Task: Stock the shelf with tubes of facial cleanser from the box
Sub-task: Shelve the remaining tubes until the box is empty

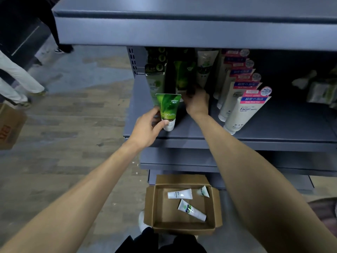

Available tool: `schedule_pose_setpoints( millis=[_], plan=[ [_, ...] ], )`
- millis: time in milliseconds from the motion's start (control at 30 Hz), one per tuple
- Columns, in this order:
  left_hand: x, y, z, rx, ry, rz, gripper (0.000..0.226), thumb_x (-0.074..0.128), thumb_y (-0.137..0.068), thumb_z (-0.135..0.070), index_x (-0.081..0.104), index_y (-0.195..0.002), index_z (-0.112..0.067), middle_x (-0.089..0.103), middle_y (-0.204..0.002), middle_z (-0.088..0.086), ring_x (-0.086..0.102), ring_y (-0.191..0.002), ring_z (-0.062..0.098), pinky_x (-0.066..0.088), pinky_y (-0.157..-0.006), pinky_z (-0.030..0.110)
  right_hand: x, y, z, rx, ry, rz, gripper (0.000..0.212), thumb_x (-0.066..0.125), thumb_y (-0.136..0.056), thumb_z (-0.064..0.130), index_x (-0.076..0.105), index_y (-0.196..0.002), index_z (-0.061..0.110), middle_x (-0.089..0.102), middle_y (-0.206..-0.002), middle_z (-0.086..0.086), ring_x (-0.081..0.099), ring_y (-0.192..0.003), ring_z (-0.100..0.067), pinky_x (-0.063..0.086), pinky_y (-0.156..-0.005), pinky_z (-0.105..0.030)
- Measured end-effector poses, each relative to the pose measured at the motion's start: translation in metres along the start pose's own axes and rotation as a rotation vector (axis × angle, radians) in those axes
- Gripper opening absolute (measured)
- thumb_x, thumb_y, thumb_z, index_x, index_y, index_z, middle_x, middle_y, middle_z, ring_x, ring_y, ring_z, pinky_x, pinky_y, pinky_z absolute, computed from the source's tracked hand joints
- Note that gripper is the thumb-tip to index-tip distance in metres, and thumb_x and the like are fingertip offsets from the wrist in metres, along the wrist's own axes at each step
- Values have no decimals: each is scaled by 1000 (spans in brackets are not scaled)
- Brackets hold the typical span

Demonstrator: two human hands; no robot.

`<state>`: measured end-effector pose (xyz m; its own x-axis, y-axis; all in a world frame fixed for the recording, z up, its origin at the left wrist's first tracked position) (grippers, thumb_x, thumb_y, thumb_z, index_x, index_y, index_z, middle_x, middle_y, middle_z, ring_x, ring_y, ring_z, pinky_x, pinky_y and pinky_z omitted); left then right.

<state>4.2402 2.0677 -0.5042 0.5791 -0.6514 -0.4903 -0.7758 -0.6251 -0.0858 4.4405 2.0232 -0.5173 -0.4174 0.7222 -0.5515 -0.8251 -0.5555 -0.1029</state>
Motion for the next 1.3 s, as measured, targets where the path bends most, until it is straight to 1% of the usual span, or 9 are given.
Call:
schedule_pose_setpoints(
  millis=[67, 133, 267, 433, 867, 967, 1033, 1200, 1300],
  plan=[
    [0, -1, 0, -6, 9, 9, 32, 64, -93, -17, 56, -124, -15, 71, -107, -1, 67, -99, 5, 53, -92, 25, 2, -10, 5, -42, 114, -8, 39, 69, -87, 29, 66, -119, 6, 69, -115, -15, 64, -106, -31, 38, -72, -20],
    [0, -1, 1, -11, 23, 11, 32, 64, -93, -17, 56, -124, -16, 71, -107, -3, 67, -99, 4, 53, -90, 23, 5, -18, 8, -77, 197, -8, 44, 68, -89, 33, 64, -124, 7, 67, -121, -15, 62, -110, -30, 37, -74, -23],
    [0, -1, 2, -29, 60, 13, 33, 64, -92, -16, 56, -124, -18, 71, -107, -5, 67, -99, 1, 52, -88, 19, 13, -32, 9, -147, 312, 8, 48, 62, -94, 34, 58, -131, 4, 61, -130, -17, 58, -117, -31, 41, -89, -31],
    [1, -2, 4, -39, 68, 24, 33, 64, -93, -17, 56, -124, -17, 72, -109, -5, 67, -102, 2, 53, -91, 24, 21, -43, 5, -174, 448, 84, 57, 48, -101, 34, 36, -149, 7, 33, -156, -13, 30, -143, -27, 23, -113, -34],
    [3, 0, 1, -47, 50, -9, 30, 65, -92, -17, 57, -121, -18, 70, -109, -7, 66, -102, 2, 52, -88, 18, 25, -47, 5, -114, 514, 103, 55, 48, -99, 39, 41, -146, 11, 39, -152, -11, 33, -140, -25, 22, -103, -26],
    [3, 1, -1, -59, 48, -8, 29, 64, -92, -17, 57, -121, -18, 70, -109, -7, 66, -102, 2, 51, -89, 18, 13, -30, 3, -93, 412, 87, 48, 62, -90, 40, 61, -128, 11, 62, -130, -12, 56, -120, -27, 37, -79, -25],
    [5, 1, -3, -80, 55, -30, 30, 64, -92, -16, 57, -121, -18, 69, -109, -12, 64, -103, -2, 50, -90, 16, -3, -11, -2, -33, 270, 114, 42, 71, -85, 37, 67, -118, 12, 69, -118, -8, 65, -108, -24, 35, -68, -19],
    [24, 12, -10, -156, 173, -276, 44, 69, -86, -12, 54, -127, -13, 66, -113, -7, 62, -104, -2, 49, -91, 13, -50, 58, -14, 87, -132, 205, 45, 73, -85, 12, 58, -127, 5, 66, -119, -8, 67, -104, -17, 53, -91, -26],
    [41, 18, -7, -253, 165, -485, 41, 77, -78, -15, 58, -114, -15, 66, -107, -1, 65, -98, 7, 55, -88, 26, -75, 103, -26, 119, -162, 212, 43, 73, -85, 13, 57, -126, 9, 64, -117, -2, 67, -97, -9, 52, -85, -14]
  ],
)
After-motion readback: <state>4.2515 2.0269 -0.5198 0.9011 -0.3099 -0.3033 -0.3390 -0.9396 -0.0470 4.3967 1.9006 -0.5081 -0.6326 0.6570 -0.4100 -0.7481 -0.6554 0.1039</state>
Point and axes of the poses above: each hand's wrist, its own y-axis away from the middle knuckle, its own x-axis out of the palm, z = x × y, the point moved 4 cm from there along -y, towards the middle knuckle
